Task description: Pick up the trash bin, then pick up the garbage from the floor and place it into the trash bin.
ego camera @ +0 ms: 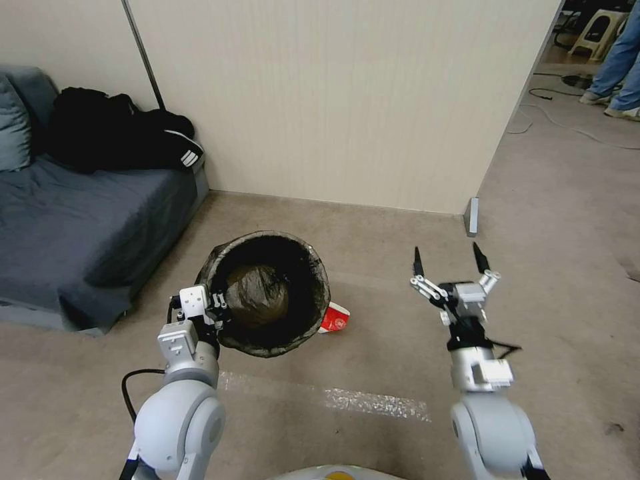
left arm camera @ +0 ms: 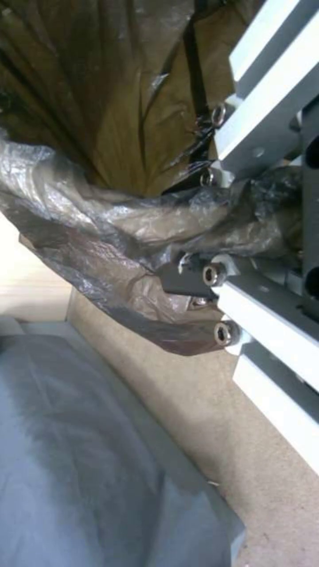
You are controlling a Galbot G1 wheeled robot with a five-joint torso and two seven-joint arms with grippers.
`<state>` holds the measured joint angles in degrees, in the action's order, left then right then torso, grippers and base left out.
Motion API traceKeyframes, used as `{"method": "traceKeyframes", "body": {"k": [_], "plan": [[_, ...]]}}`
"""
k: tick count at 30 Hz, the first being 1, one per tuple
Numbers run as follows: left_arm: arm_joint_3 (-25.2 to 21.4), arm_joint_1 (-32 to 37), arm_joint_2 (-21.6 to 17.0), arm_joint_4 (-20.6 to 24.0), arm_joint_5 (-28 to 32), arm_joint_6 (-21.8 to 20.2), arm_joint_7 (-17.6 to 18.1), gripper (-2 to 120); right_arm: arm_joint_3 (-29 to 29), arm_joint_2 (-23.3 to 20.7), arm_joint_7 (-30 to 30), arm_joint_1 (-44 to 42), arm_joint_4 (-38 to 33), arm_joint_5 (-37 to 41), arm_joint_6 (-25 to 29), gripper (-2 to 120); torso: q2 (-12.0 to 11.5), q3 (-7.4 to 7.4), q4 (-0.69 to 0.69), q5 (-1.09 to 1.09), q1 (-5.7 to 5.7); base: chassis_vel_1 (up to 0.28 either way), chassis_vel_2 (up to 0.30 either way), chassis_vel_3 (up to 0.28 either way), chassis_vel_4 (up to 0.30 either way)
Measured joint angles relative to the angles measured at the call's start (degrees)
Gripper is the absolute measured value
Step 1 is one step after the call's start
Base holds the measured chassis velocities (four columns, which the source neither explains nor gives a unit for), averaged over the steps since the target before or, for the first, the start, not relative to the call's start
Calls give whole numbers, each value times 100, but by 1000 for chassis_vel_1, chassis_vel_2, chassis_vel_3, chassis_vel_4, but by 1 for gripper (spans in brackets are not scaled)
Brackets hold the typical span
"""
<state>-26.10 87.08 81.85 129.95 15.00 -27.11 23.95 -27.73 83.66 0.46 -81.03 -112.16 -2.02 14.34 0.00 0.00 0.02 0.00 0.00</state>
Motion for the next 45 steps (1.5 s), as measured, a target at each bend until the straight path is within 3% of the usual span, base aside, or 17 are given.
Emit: {"method": "traceKeyframes", "body": {"k": [10,14,19,27,37,45], "plan": [[-66,-16,123,-51,-21,46,2,2,1085,-593,-286,1150,1196,442,-454,100,0,0,0,-1,0,0,0,0,0],[-86,-36,169,-99,-54,52,2,2,1730,-761,-544,1795,2074,555,-511,100,0,0,-2,0,0,0,0,0,0],[-86,-44,196,-120,-81,57,1,2,2173,-904,-861,2181,2652,702,-513,100,0,0,-1,0,0,0,0,0,0],[-113,-49,126,-147,-95,60,-1,2,3080,-1009,-1654,3039,4145,836,-281,100,0,0,-1,0,0,0,0,0,0],[-116,-10,157,-147,-163,60,-6,2,3541,-998,-2362,3833,5464,806,-119,100,0,0,-2,0,0,0,0,0,0],[-119,12,171,-145,-202,63,-10,2,3487,-675,-2826,4419,6790,587,193,100,0,0,-2,0,0,0,0,0,0]]}}
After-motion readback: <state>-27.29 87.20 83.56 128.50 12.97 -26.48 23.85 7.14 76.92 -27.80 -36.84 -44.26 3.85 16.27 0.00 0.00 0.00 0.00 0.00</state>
